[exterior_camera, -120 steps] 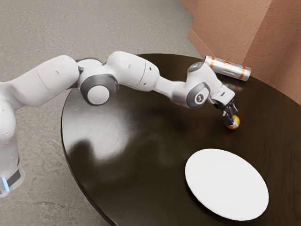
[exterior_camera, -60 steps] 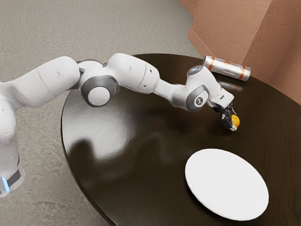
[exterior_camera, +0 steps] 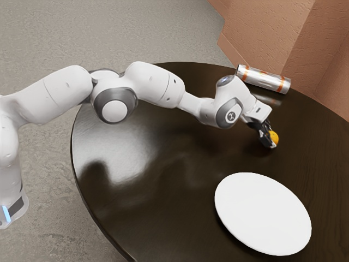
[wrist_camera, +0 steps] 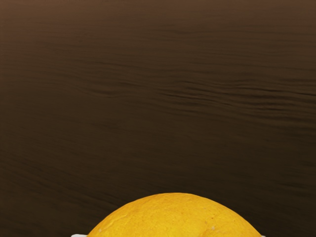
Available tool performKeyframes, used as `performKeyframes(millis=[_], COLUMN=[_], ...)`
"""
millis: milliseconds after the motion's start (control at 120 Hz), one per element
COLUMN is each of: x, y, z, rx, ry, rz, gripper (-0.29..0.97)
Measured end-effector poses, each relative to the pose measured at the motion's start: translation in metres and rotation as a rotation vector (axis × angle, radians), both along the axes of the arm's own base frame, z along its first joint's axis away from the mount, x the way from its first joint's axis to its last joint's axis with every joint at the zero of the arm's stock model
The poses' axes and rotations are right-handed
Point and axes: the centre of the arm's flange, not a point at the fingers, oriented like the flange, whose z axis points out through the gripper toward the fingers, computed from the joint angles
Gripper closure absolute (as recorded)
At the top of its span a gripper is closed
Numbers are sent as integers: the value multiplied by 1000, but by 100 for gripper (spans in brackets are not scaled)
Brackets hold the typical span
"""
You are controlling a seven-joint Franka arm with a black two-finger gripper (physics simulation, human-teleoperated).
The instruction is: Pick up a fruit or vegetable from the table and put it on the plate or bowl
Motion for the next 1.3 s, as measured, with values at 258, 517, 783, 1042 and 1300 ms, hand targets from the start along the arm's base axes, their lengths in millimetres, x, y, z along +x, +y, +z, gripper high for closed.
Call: performKeyframes(millis=[258, 517, 783, 1042, 1300], x=[-77, -204, -209, -198, -192], y=[-97, -264, -304, -296, -288], z=[119, 141, 92, 92, 127], rx=[46, -14, -92, -164, -196], ry=[1, 116, 238, 261, 209], rz=[-66, -195, -121, -29, 0], gripper=[38, 39, 40, 24, 4])
